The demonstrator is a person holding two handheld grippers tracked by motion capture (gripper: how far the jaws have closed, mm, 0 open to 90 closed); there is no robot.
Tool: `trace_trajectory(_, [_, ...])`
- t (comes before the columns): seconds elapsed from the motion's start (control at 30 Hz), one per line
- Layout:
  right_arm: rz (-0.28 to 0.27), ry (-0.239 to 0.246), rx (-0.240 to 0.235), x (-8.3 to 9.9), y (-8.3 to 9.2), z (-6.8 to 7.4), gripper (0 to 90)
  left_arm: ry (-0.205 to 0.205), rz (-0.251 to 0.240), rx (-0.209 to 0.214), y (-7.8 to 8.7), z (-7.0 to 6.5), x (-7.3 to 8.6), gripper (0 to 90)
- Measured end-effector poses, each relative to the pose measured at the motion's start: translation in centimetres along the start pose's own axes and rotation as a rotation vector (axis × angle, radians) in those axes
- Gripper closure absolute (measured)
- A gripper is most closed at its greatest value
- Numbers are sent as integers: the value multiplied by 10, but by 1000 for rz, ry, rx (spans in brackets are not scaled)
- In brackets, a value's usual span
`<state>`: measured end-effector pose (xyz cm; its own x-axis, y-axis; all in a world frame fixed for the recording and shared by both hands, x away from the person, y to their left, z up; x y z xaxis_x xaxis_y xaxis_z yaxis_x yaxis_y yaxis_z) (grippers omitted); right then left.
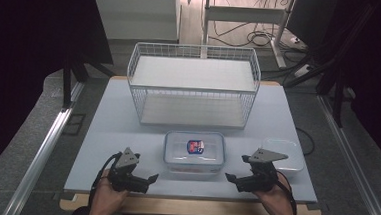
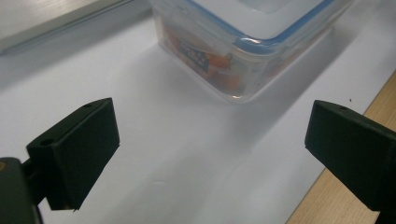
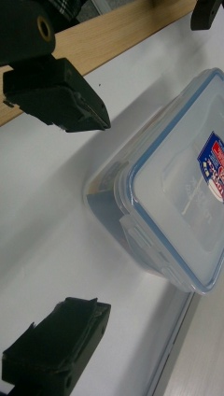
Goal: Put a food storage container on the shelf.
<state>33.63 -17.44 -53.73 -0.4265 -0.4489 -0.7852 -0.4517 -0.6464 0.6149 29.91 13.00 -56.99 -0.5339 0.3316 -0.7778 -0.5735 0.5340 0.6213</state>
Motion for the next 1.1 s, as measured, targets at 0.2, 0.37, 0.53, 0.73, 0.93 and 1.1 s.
trace_trajectory(0.2, [6, 7, 4, -3, 0, 3, 35, 5, 16, 7, 1, -1, -1, 41])
trace_trajectory(0.37, [9, -24, -7, -9, 1, 4, 18, -10, 48, 17, -1, -4, -4, 23])
trace_trajectory(0.53, [28, -63, -13, -18, 2, -2, 85, 23, 40, 60, -3, -3, -19, 50])
trace_trajectory(0.73, [43, -58, -51, -35, -11, -7, 127, 7, 31, 53, -10, 4, -39, 100])
trace_trajectory(0.93, [76, -72, -66, -39, -33, -16, 122, 10, 58, 97, -33, 6, -55, 91])
trace_trajectory(1.1, [118, -132, -121, -36, -49, -21, 110, 26, 71, 124, -49, 8, -63, 98])
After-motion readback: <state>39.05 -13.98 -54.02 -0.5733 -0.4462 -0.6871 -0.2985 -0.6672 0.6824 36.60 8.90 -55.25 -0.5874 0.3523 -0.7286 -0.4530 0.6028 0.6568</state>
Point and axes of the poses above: each handheld gripper's, and its own axes: y roughly backward along the jaws, x roughly out of its underside, z roughly to its left, the point moved 9 cm from there along -y, roughly forward along the jaws, and after that the axes turned 1 degree about -x, right-handed, at the moved point
